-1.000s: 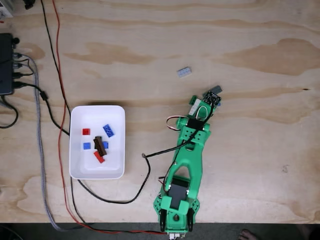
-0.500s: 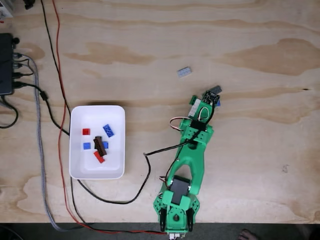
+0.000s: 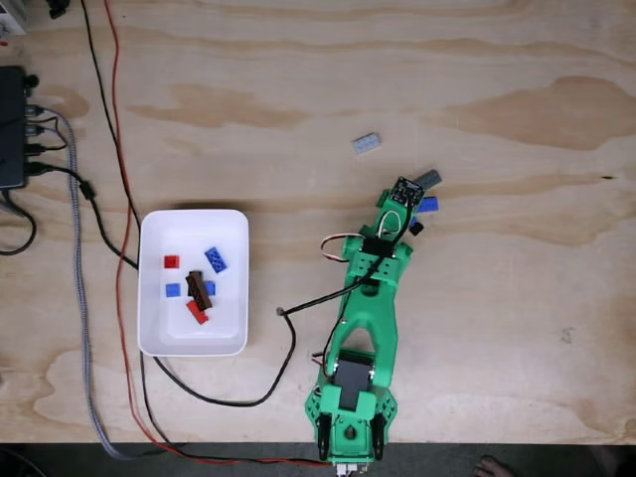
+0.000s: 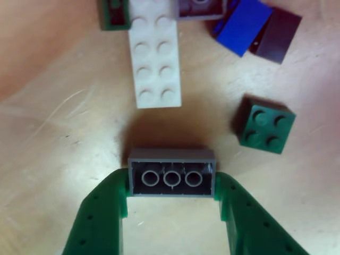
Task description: Put all lego bricks in the bin.
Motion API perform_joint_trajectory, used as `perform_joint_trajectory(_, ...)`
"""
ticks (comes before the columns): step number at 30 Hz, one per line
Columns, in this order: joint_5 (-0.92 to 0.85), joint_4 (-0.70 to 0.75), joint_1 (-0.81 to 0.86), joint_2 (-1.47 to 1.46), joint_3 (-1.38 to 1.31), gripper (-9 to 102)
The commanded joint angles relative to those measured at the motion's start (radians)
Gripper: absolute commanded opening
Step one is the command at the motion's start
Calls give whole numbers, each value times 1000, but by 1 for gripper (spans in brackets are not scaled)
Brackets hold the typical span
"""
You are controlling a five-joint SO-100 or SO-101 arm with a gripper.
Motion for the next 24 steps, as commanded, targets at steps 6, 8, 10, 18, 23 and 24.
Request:
perform_joint_trajectory(6,617,417,-686,330,-399,1)
perform_joint_trajectory(8,695,425,-881,299,-417,3)
perform_joint_trajectory(10,747,410,-1043,224,-413,6)
perform_joint_trajectory(18,839,328,-1109,100,-397,29)
perform_joint_trajectory(23,772,426,-775,216,-469,37)
perform_joint_trajectory(24,730,426,-667,245,-471,37)
